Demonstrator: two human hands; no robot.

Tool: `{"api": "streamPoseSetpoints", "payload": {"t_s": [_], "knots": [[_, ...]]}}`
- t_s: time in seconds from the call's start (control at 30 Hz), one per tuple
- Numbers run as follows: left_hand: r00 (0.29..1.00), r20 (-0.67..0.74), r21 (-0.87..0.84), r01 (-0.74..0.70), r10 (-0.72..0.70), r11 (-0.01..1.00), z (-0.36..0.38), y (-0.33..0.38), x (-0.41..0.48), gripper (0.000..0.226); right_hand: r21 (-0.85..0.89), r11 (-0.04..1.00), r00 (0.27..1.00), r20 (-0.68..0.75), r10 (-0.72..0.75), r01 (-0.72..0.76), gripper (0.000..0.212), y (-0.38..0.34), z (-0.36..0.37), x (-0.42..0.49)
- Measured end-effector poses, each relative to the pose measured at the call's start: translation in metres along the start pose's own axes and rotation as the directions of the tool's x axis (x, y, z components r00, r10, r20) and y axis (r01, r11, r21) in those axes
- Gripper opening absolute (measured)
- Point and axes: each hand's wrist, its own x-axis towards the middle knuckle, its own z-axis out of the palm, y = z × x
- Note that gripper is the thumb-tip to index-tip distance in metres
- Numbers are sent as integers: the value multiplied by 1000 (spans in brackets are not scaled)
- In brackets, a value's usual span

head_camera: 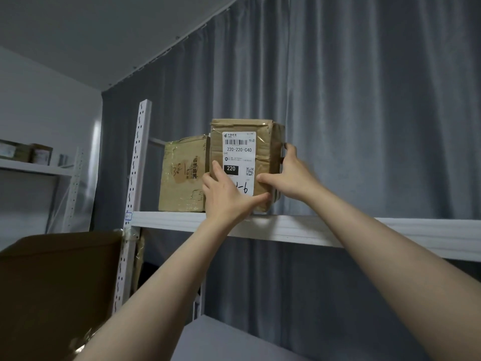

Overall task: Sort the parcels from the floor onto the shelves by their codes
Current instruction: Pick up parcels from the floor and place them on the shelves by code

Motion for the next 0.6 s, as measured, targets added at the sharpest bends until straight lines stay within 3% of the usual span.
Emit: {"api": "streamPoseSetpoints", "payload": {"t_s": [0.1,0.33,0.5,0.6], "knots": [[997,50,-6,57,-57,998,17,-10,8,145,-90,995,995,87,55,-47,88,10,11,13],[974,134,9,181,-181,983,42,-34,38,147,-390,920,973,191,130,-47,86,8,40,39],[962,143,38,227,-230,973,48,-60,61,147,-354,934,965,225,136,-49,109,0,67,52],[959,152,38,236,-239,971,53,-74,71,142,-357,934,979,189,83,-11,111,-2,79,59]]}}
